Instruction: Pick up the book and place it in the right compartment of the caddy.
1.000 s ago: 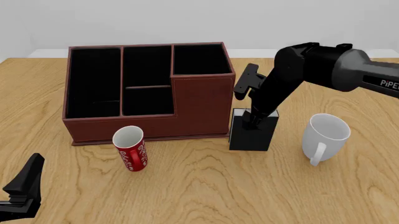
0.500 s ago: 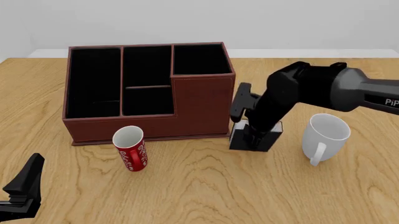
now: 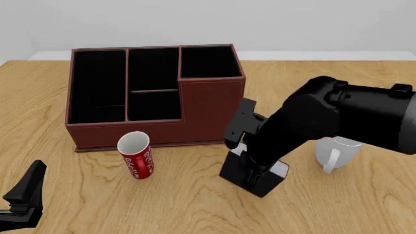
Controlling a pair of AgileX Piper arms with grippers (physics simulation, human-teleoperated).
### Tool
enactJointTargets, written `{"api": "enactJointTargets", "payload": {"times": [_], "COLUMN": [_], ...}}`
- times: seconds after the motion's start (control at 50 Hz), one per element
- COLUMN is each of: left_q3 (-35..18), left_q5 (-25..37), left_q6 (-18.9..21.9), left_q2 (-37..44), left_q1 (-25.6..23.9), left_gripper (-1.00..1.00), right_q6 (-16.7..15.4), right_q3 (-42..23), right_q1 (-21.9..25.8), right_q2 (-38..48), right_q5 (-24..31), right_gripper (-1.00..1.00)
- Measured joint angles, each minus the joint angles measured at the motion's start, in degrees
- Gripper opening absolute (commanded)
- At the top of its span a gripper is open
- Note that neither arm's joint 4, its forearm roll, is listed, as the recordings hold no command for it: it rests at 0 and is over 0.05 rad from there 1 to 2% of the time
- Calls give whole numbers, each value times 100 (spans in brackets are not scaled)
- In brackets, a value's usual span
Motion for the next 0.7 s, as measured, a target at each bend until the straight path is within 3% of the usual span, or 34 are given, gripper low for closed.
{"api": "enactJointTargets", "payload": {"times": [0.1, 0.32, 0.7], "left_q3": [0, 0, 0], "left_q5": [0, 0, 0], "left_q6": [0, 0, 0], "left_q2": [0, 0, 0], "left_q1": [0, 0, 0], "left_gripper": [100, 100, 100], "right_q6": [318, 560, 458], "right_q3": [-145, -701, -2578], "right_q1": [207, 324, 427], "right_q2": [-325, -772, -720], "right_q5": [210, 723, 1890], "right_gripper": [-100, -100, -100]}}
